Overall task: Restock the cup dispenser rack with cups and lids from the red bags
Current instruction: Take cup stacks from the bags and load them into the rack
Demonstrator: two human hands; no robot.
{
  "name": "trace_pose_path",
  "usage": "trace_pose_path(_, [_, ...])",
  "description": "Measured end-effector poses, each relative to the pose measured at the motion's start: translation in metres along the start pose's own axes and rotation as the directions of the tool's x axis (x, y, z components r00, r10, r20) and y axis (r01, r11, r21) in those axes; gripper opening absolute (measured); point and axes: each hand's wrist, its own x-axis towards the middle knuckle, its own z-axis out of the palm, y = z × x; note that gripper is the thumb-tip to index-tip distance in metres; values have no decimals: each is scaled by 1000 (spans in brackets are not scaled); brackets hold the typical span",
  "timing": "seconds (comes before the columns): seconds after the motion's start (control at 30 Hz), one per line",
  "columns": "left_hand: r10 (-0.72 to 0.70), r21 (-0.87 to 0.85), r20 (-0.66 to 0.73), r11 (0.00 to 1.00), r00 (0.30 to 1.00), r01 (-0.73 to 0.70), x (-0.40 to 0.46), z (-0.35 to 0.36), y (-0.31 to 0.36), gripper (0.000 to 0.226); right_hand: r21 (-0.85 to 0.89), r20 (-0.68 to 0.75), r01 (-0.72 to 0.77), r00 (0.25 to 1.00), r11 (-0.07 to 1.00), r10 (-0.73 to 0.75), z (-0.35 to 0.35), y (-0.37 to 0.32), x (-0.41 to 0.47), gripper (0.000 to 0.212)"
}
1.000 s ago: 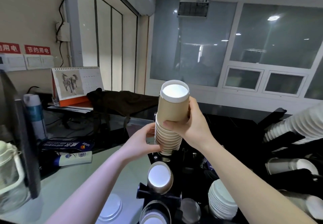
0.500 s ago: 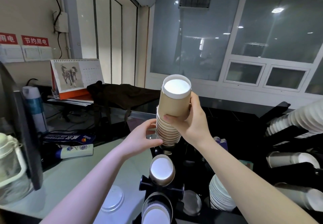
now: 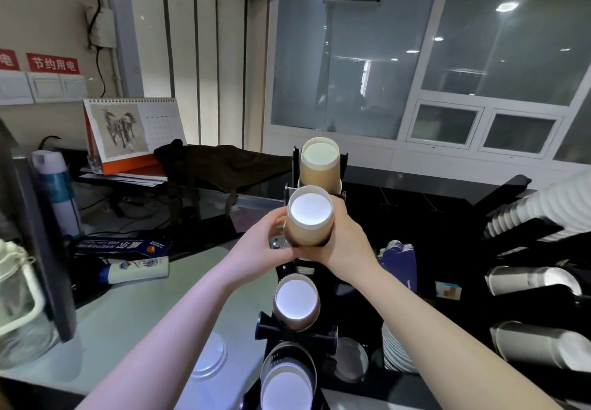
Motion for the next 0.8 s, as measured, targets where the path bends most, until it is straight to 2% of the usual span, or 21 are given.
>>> trace_pose_path(0.17, [35,35,-41,999,999,-34,-6,1,5,74,34,26,-14,1000,999,13,1,0,-3,90])
trace_pose_path(0.33, [160,102,-101,983,982,-149,-14,-6,27,73,57,93,-53,995,997,47,-13,-1,-6,81])
trace_pose_path(0.47, [280,184,-143,950,949,-253,-19,-9,53,73,61,73,16,997,998,-21,-36,-19,-7,76])
trace_pose_path(0.57, [332,186,-126,934,935,-306,-17,-3,74,70,48,49,68,996,997,-70,-60,-32,-13,77])
trace_pose_path(0.7, [399,227,-78,899,913,-374,-7,18,102,68,-22,-50,118,992,993,-119,-103,-28,-27,44])
trace_pose_path(0.8, [422,240,-21,882,907,-405,3,46,118,70,-64,-103,102,989,993,-108,-139,-8,-48,33])
